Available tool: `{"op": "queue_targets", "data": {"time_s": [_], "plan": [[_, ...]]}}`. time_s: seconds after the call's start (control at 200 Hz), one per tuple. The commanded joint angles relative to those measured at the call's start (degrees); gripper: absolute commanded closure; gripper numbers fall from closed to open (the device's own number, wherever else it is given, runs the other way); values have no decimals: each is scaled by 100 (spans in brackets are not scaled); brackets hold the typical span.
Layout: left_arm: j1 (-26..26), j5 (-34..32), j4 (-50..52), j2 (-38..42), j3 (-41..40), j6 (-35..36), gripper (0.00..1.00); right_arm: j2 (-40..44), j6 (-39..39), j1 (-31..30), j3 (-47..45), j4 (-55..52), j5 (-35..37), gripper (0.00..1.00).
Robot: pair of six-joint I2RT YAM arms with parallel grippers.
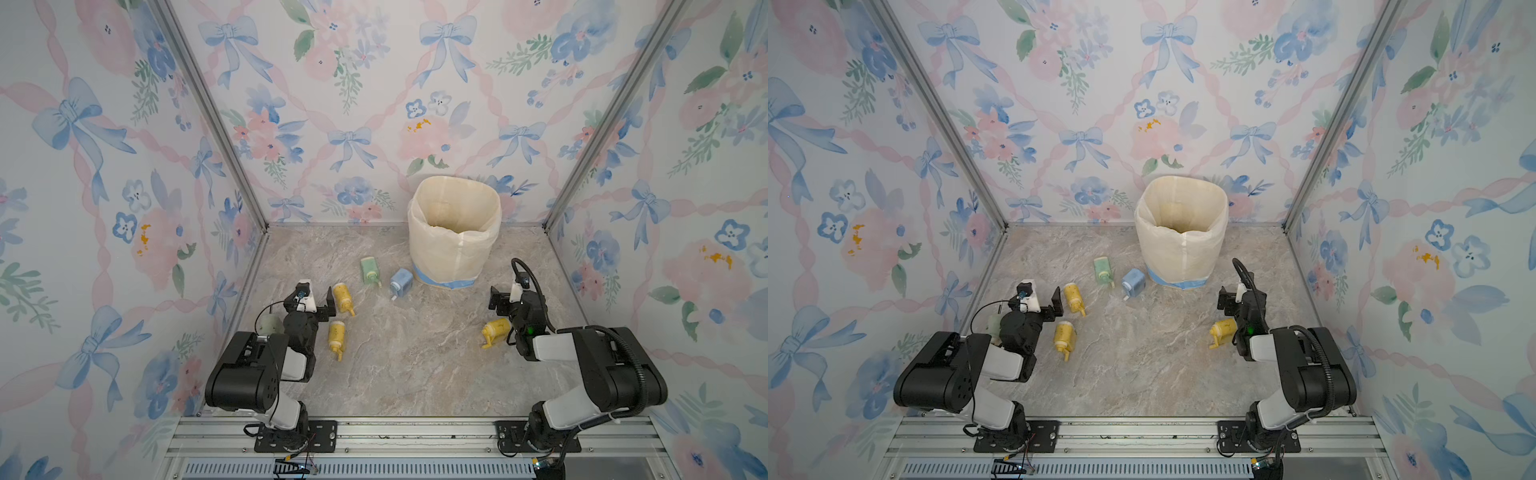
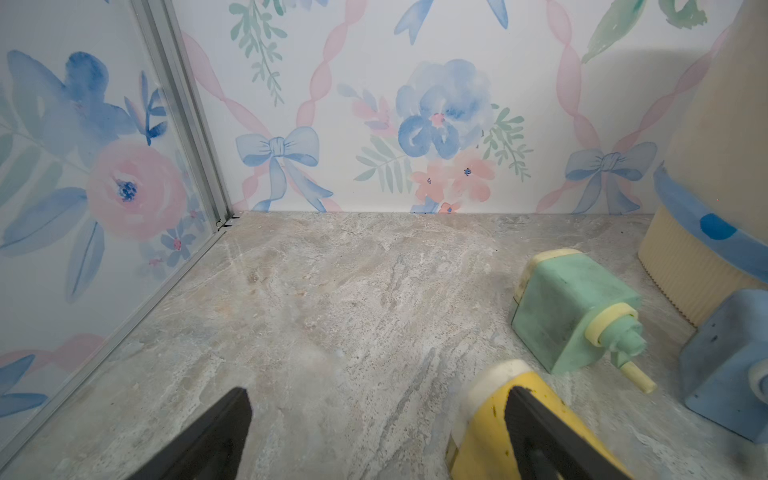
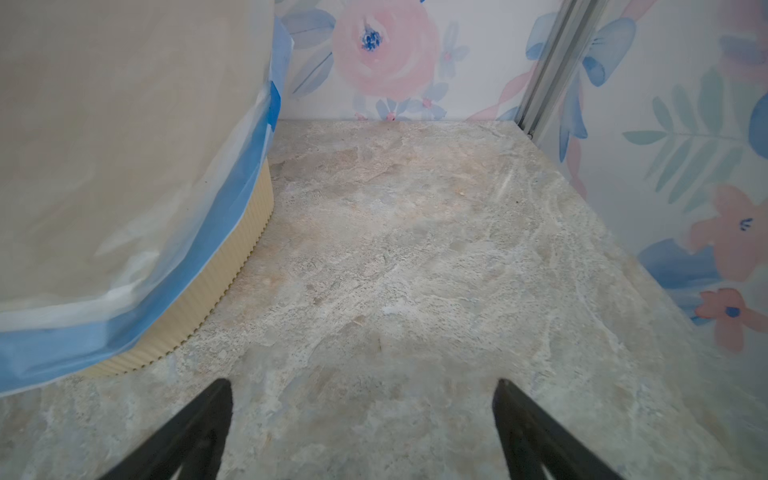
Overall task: Take out the pencil sharpener tray and clean the shavings
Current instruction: Pick up the pencil sharpener from the center of the board.
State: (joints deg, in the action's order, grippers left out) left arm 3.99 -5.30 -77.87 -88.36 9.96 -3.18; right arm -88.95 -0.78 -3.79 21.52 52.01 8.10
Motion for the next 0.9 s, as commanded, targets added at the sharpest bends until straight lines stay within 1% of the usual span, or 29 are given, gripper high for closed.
{"op": "queue_targets", "data": {"time_s": [0.0,0.575,0.595,0.63,0.675,0.715,0.775,0.83,0.895], "plan": [[24,-39,2,-56,70,-26,2,35,70,45,89,-7,-37,3],[22,-37,4,-57,64,-25,2,35,69,46,89,-7,-36,3],[-56,67,8,-53,53,-34,2,35,70,46,89,-7,-37,3],[-273,562,-43,-14,0,-159,2,40,69,50,89,-9,-41,3],[-259,659,-125,73,-127,-128,2,35,69,46,88,-7,-36,3],[-242,817,-111,-46,-11,-44,2,35,67,50,85,-6,-44,3],[-6,395,-84,-43,13,88,2,35,66,51,89,-6,-43,3],[-5,96,-34,-85,76,0,2,31,65,49,89,-9,-45,3],[1,15,16,-67,84,-29,2,35,60,55,93,-14,-54,3]]}}
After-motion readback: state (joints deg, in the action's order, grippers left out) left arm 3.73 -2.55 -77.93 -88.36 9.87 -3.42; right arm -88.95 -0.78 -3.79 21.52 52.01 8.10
